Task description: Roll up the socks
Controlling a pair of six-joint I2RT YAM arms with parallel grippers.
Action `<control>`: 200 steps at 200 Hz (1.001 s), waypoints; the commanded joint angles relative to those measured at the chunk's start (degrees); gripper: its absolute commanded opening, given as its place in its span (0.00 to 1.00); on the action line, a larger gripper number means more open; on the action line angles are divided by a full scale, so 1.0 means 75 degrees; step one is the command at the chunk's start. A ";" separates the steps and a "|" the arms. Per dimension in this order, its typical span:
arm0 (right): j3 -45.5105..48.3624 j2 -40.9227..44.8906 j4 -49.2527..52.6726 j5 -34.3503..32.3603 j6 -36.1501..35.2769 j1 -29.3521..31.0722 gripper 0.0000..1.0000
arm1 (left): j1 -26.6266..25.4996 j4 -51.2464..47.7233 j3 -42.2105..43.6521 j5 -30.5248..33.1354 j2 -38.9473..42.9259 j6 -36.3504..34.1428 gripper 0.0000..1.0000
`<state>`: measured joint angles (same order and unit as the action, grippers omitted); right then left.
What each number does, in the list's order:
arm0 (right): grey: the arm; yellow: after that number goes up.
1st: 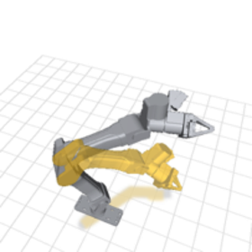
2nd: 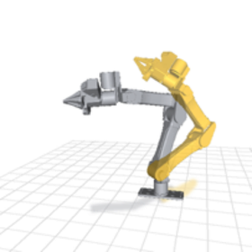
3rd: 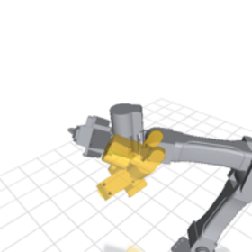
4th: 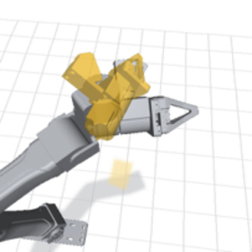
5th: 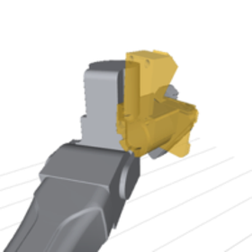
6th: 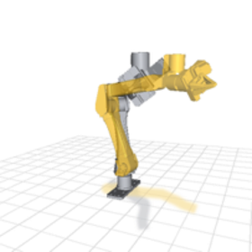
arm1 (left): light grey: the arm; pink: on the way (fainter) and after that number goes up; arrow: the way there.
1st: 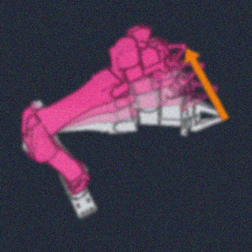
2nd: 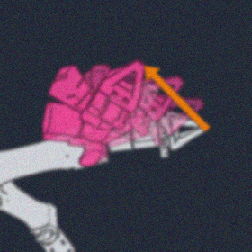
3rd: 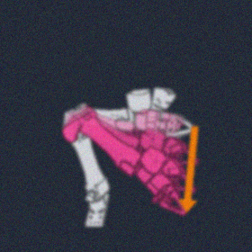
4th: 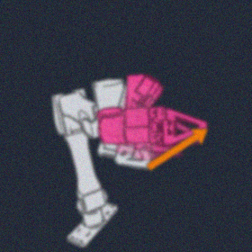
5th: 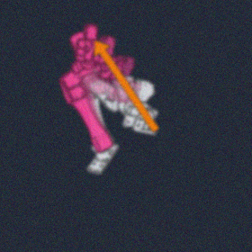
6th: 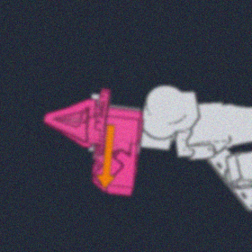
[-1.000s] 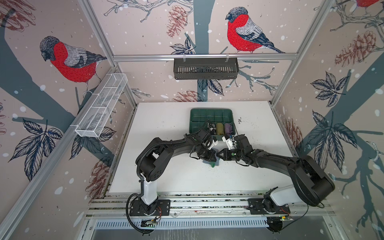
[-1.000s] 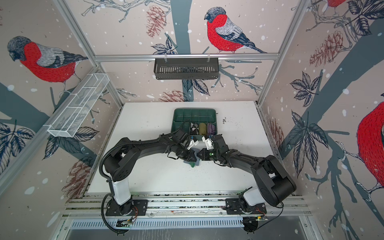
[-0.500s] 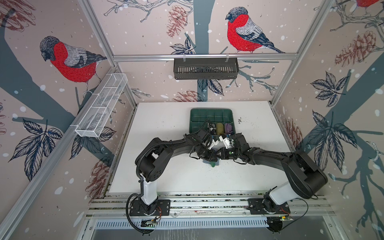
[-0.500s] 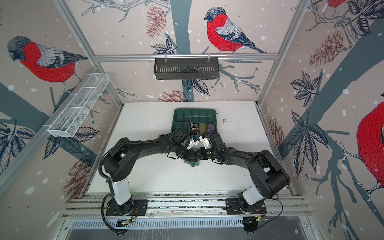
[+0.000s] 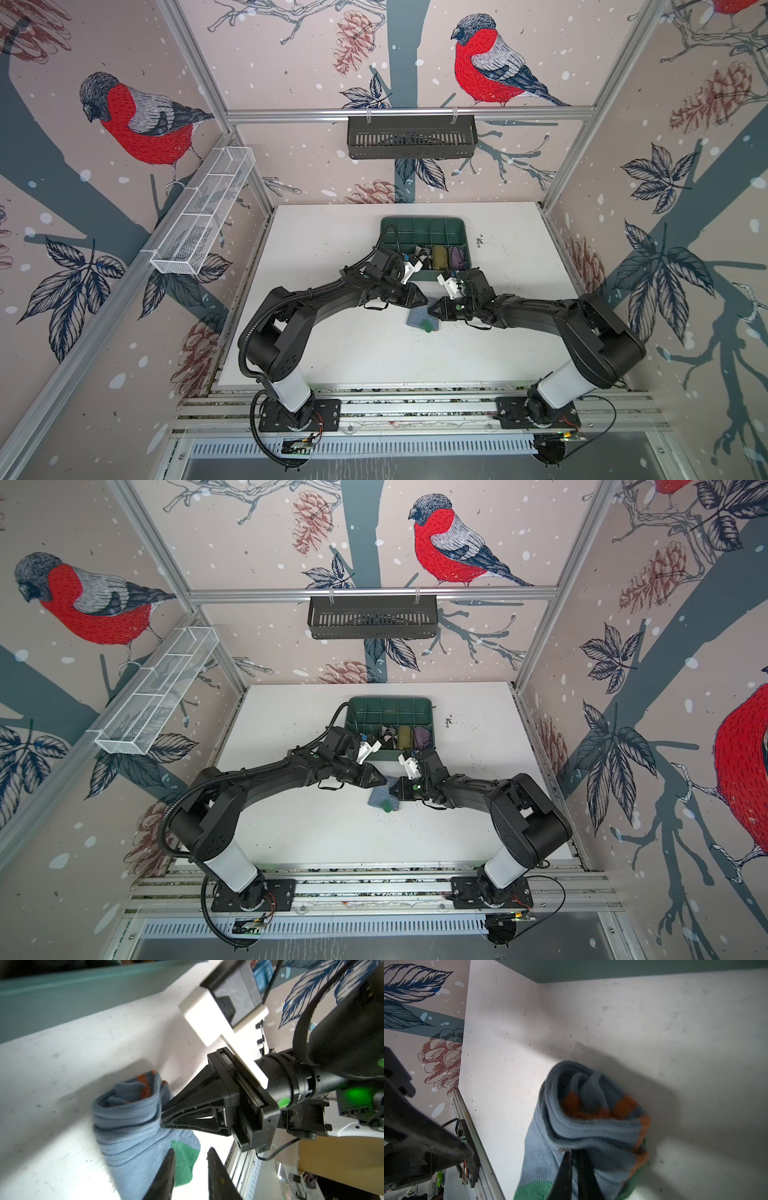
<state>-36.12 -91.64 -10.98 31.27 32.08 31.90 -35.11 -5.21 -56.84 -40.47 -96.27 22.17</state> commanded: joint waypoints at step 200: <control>-0.0107 -0.0173 0.0433 -0.0418 -0.0140 0.0063 0.11 | 0.0738 0.1303 0.0922 -0.0994 -0.1325 -0.0192 0.43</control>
<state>-36.95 -92.84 -11.00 31.05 31.48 32.25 -29.65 1.80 -50.02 -45.76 -105.43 21.43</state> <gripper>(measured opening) 0.107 0.430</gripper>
